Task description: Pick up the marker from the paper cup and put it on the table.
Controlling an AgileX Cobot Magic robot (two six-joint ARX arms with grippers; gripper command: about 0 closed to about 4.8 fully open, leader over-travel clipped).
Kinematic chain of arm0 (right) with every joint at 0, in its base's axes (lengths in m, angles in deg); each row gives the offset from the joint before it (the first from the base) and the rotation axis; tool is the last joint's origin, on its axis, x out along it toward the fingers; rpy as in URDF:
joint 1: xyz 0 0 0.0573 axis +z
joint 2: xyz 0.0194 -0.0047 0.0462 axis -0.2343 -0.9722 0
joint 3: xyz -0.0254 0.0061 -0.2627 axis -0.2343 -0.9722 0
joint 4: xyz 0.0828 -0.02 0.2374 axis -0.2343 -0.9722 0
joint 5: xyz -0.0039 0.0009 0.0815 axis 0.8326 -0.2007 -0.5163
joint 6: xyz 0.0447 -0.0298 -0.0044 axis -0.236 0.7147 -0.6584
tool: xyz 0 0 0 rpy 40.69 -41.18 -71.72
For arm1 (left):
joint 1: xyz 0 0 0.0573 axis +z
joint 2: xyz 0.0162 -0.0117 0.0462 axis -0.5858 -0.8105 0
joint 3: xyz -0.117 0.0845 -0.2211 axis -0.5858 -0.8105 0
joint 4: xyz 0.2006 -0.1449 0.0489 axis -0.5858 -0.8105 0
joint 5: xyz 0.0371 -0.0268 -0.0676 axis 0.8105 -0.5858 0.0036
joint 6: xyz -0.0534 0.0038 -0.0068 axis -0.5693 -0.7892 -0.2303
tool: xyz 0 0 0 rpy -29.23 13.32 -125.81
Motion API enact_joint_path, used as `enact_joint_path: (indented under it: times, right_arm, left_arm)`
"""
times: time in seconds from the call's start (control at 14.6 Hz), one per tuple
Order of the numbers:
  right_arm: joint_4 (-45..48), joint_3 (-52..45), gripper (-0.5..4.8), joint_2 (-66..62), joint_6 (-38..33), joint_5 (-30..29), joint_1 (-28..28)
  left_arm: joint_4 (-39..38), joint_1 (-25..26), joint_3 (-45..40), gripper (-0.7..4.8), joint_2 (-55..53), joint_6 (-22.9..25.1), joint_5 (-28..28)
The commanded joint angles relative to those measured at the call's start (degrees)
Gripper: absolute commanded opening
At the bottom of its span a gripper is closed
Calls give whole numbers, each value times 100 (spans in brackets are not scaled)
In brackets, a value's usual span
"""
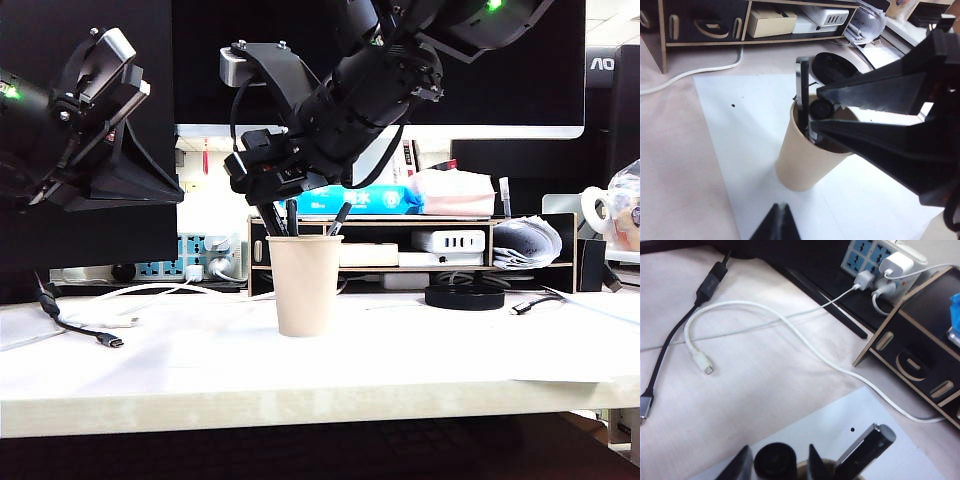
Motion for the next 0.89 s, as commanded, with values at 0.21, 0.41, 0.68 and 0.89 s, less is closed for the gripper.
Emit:
enact_joint_path:
  times: [0.21,0.41,0.68,0.89]
  right_arm:
    - [-79,24,148,24,11,20,7]
    - [-72,26,133,24,11,20,7]
    - [-31,26,93,24,9,20,7]
    - [15,26,93,24,-7,22,7]
  left_arm:
    - [79,-2,17,-5,11,2,-35]
    - [76,-2,17,-5,11,2,-35]
    - [76,-2,17,-5,11,2,-33]
    - [74,-2,17,-5,11,2,-33]
